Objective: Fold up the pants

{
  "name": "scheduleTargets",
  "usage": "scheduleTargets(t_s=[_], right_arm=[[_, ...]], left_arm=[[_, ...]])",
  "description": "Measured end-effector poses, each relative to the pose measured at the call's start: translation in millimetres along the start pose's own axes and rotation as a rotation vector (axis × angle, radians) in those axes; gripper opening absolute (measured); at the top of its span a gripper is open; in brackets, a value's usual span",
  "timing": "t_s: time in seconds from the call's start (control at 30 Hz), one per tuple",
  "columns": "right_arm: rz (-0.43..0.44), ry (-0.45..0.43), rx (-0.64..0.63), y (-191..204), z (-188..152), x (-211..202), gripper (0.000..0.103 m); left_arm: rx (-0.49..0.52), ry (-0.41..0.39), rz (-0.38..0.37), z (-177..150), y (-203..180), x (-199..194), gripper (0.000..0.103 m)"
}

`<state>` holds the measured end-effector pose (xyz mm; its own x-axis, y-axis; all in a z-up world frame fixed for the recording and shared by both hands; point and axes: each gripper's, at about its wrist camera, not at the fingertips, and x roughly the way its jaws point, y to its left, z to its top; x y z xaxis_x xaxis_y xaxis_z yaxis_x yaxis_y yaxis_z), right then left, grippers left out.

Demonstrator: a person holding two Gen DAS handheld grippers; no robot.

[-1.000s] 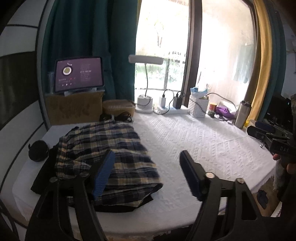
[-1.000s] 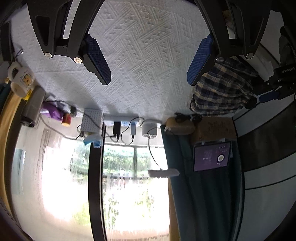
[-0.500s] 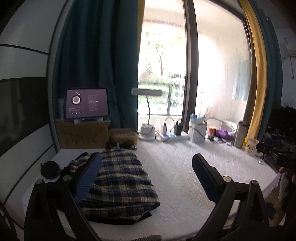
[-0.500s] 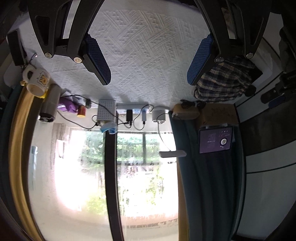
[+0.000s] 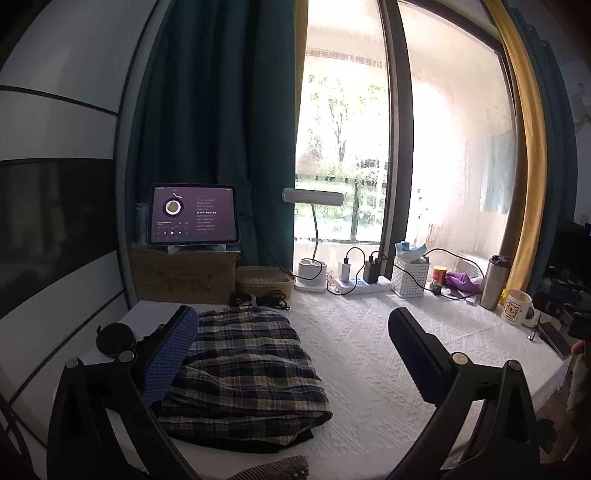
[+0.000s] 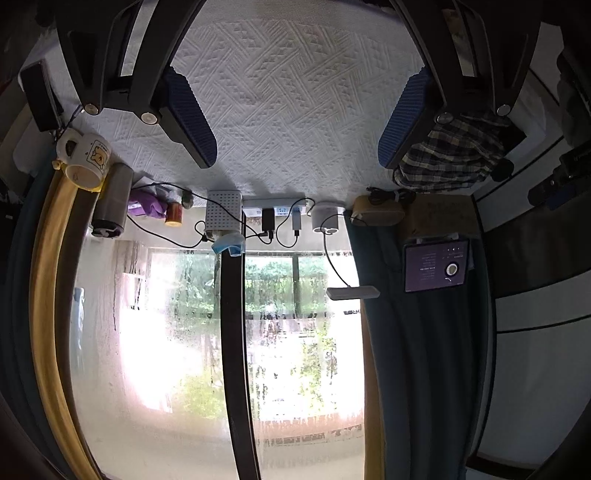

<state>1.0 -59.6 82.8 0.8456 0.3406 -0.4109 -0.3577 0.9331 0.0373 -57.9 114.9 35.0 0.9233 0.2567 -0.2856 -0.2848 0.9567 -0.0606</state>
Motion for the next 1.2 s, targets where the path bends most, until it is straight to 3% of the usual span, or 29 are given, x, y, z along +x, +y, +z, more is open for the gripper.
scheduleTargets(t_s=[0.13,1.2], right_arm=[[0.001,0.004,0.004,-0.7,-0.6,1.5,0.090],[0.001,0.028,-0.009,-1.0,-7.2,4.0,0.091]], left_arm=[[0.023,0.003,0.029,-1.5,-4.8,1.7,0.102],[0.047,0.011,0.007,-5.3,-13.1,0.7,0.102]])
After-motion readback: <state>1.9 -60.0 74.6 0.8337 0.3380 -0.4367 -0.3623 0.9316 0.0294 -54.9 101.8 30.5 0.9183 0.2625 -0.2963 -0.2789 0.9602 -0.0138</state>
